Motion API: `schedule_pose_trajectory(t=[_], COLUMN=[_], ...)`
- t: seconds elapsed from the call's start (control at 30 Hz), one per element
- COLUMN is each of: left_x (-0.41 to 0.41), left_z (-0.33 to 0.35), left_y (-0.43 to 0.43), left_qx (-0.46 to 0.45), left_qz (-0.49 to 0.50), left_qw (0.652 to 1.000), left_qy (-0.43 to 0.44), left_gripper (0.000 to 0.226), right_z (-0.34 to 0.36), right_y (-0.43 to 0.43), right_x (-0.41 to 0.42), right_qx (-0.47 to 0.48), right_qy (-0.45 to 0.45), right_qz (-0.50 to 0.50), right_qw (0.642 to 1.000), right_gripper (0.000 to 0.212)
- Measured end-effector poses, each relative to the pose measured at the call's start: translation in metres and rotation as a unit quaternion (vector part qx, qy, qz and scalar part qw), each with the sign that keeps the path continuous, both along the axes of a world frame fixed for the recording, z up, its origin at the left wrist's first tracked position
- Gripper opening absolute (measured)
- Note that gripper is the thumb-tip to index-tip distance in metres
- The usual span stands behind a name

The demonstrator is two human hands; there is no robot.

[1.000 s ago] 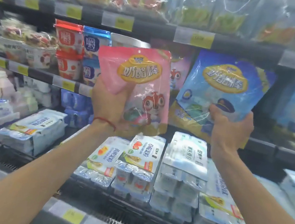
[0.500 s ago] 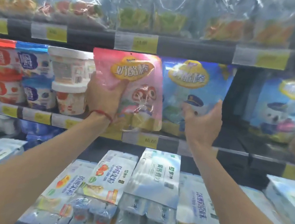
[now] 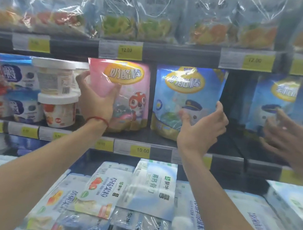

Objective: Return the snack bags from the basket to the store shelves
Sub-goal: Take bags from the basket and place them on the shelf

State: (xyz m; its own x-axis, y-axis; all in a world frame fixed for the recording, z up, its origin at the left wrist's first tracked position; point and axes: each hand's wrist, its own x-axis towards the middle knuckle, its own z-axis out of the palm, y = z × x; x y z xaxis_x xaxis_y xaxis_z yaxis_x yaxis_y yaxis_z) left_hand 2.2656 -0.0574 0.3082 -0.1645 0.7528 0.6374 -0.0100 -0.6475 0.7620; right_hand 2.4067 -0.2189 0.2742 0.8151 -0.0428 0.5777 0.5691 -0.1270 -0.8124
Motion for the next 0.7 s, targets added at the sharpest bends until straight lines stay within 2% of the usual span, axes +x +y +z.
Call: schedule_pose_trajectory(t=[0.13,0.3,0.37,0.5,0.7], left_x=[-0.001,0.012,0.018,0.024,0.026], left_z=[-0.027,-0.049,-0.048,-0.048,-0.045], left_y=[-0.022,-0.053,-0.051,-0.040,-0.027], left_qx=[0.027,0.032,0.024,0.011,-0.018], left_qz=[0.058,0.053,0.068,0.098,0.082], left_qw=[0.998,0.988,0.978,0.960,0.943], left_qy=[0.030,0.139,0.193,0.262,0.323], left_gripper=[0.111,0.122,0.125,0.126,0.124], right_z=[-0.002,-0.003,-0.007,-0.015,-0.005], right_y=[-0.003,-0.007,-0.007,0.008,0.025], right_x=[-0.005,-0.017,-0.025,-0.038,-0.021], right_qx=[0.006,0.007,0.006,-0.094,-0.216], right_qy=[-0.013,-0.024,-0.066,-0.143,-0.089], right_qz=[0.018,0.001,-0.009,-0.050,-0.055], right_qw=[1.000,1.000,0.998,0.984,0.971], right_gripper=[0.092,0.102,0.104,0.113,0.137])
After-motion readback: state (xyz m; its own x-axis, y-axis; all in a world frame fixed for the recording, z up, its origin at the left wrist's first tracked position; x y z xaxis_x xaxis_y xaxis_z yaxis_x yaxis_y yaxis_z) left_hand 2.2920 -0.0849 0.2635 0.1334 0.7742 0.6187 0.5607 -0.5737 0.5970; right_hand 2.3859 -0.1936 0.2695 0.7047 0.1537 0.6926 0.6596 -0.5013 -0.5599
